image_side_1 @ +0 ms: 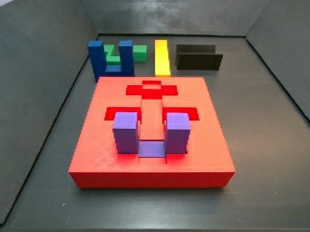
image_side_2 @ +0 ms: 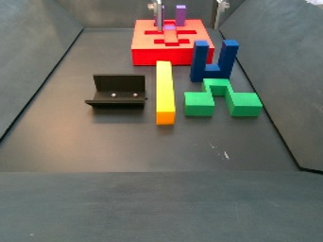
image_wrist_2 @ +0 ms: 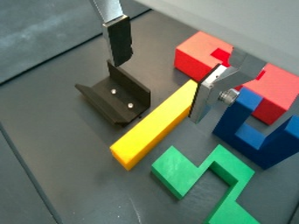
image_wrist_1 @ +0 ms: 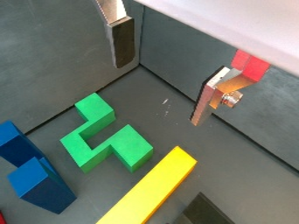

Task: Pick up the blue object. Move up. Move to above the board. Insert the blue object.
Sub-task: Pick up the blue object.

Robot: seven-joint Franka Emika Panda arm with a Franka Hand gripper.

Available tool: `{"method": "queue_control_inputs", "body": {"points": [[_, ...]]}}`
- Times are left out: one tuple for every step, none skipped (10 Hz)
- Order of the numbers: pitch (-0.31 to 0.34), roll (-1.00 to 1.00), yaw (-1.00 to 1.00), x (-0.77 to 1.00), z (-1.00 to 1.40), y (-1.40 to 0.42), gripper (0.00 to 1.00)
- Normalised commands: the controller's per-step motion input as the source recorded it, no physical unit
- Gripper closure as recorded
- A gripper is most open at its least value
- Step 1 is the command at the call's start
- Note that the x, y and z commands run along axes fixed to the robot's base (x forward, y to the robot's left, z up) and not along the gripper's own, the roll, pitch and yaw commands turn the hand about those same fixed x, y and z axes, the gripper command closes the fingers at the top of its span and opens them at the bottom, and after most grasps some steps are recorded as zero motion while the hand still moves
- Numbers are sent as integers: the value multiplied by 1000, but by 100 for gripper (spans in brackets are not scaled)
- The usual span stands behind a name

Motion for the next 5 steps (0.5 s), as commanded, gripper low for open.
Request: {"method": "queue_control_inputs", "body": {"points": [[-17, 0, 0, 0, -106, -389, 0], [-27, 53, 0, 0, -203, -677, 0], [-33, 59, 0, 9, -203, -751, 0], [-24, 17, 0, 89, -140, -729, 0], [-19, 6, 0, 109, -109, -711, 0]]}}
